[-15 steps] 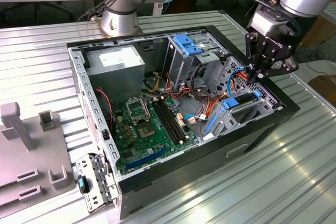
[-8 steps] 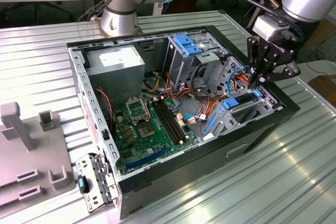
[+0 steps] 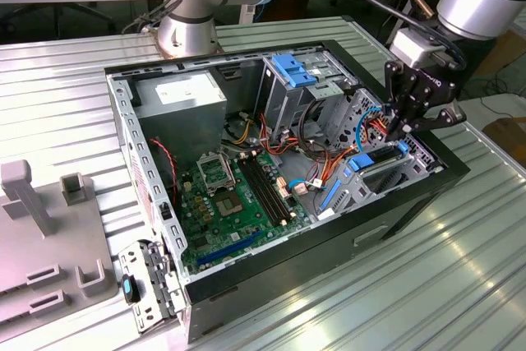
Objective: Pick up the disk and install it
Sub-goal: 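Insert the disk into the insertion slot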
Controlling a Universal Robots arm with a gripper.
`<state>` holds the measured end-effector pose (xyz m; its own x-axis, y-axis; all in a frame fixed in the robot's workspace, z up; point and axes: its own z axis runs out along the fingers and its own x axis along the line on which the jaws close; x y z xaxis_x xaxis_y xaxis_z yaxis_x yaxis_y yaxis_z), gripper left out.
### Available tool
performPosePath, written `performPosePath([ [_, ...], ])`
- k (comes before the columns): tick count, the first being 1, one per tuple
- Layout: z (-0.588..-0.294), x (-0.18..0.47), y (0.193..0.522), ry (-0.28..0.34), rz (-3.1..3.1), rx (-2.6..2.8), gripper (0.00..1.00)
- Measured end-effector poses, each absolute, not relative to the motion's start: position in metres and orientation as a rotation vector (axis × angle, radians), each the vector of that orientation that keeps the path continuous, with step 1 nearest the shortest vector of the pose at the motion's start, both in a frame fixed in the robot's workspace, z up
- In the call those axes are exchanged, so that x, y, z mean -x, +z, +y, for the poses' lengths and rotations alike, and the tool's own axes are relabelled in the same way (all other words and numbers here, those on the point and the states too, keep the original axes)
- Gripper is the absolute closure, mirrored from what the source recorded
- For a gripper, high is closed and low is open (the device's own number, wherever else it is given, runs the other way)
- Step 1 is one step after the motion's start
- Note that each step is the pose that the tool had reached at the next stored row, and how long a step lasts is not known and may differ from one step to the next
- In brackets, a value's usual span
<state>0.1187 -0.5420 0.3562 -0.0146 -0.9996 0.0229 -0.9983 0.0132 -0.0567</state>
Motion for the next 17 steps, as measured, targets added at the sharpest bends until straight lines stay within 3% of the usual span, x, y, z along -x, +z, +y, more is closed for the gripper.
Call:
performPosePath([
  [17,-0.553,-0.114,0.351,-0.073,2.183,2.211,0.83],
])
